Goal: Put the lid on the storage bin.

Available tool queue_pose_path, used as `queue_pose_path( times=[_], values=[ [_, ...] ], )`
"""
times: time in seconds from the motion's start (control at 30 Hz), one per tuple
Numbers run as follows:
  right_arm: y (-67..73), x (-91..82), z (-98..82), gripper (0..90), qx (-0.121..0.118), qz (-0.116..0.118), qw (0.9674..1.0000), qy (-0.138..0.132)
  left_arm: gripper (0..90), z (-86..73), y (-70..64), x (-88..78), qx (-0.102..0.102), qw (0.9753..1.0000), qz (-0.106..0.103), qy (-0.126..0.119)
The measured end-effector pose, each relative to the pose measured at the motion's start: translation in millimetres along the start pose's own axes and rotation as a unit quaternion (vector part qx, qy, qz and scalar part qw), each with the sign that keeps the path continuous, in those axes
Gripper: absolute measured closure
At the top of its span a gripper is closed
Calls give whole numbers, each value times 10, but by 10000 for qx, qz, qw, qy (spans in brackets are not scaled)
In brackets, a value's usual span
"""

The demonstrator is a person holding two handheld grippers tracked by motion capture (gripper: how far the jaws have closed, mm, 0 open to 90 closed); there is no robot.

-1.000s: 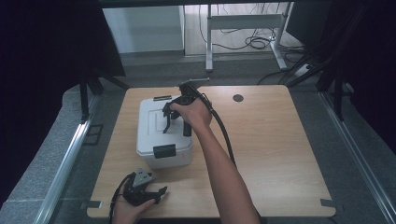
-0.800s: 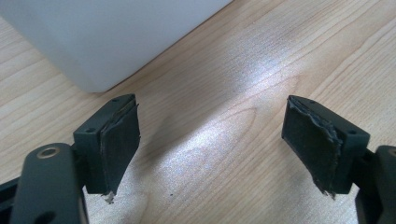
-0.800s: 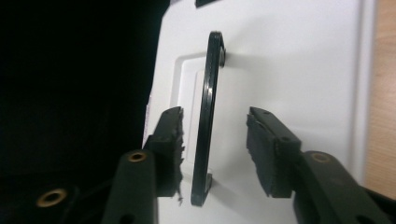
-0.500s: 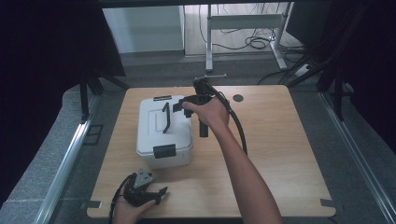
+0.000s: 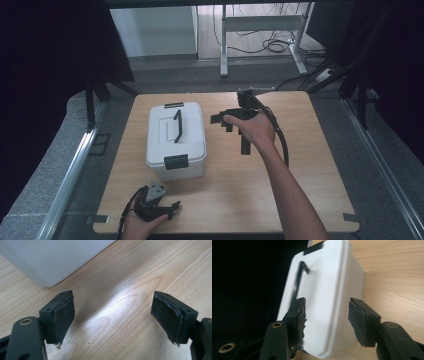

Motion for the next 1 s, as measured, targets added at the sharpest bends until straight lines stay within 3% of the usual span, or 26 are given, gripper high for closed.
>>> queue_pose_path(
  times=[0.17, 0.47, 1.0],
  values=[
    [-222, -160, -98, 469, 42, -114, 9998, -171, 193, -3, -9, 1, 13, 10000, 4, 6],
    [-508, -396, -380, 436, -132, -41, 9985, -521, 194, -11, 5, 12, -16, 10000, 41, -6],
    [-1237, -560, -1196, 437, 140, -197, 9978, -615, 194, -10, 11, 24, 4, 9999, 100, 9]
  ],
)
Point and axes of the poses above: each handheld gripper's, and its own axes: x roughly forward along the jaws, z roughly out of its top, y roughly to its left, the point moved 2 cm from there along x, roughly forward along the jaws, and after that the axes turned 3 degrees about -x, right-handed, at the moved point
